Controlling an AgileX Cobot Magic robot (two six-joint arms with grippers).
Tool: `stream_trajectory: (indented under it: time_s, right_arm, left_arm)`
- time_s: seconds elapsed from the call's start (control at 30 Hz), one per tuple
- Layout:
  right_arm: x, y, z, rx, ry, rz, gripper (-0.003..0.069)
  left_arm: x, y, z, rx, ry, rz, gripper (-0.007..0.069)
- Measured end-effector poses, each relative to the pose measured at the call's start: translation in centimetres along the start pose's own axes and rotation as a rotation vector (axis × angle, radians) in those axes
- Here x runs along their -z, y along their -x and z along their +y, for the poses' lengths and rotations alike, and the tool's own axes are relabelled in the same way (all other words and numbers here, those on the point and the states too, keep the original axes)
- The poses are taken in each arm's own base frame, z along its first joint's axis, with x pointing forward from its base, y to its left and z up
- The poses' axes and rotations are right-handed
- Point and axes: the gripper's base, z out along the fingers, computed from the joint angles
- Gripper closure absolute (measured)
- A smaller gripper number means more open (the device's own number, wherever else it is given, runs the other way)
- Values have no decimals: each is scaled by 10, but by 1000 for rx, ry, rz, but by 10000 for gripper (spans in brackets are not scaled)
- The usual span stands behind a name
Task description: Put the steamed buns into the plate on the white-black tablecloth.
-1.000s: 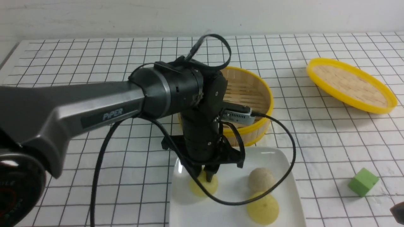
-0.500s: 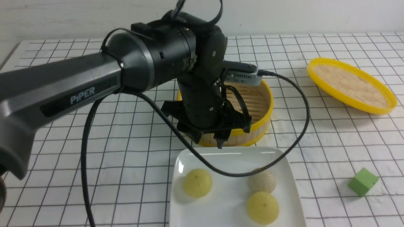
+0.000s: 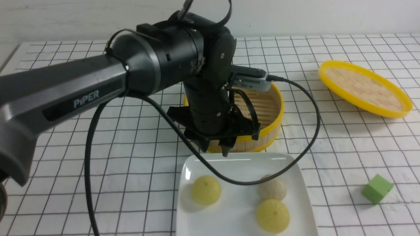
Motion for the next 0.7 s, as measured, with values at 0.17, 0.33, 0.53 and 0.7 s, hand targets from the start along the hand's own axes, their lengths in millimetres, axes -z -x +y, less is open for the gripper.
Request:
stream_trajectory:
  time_s: [0.17, 0.33, 0.53, 0.7]
  right_arm:
    - [1, -12, -2, -24, -24, 129, 670]
    - [1, -21, 0, -38, -6, 209, 670]
    - [2, -21, 3, -73, 24, 215, 670]
    - [2, -21, 3, -80, 26, 216, 669]
  left_arm:
    - [0, 0, 0, -14, -1, 2, 372]
    - [0, 0, 0, -19, -1, 2, 440]
    - [0, 1, 0, -24, -1, -10, 455]
    - [0, 1, 0, -25, -1, -16, 456]
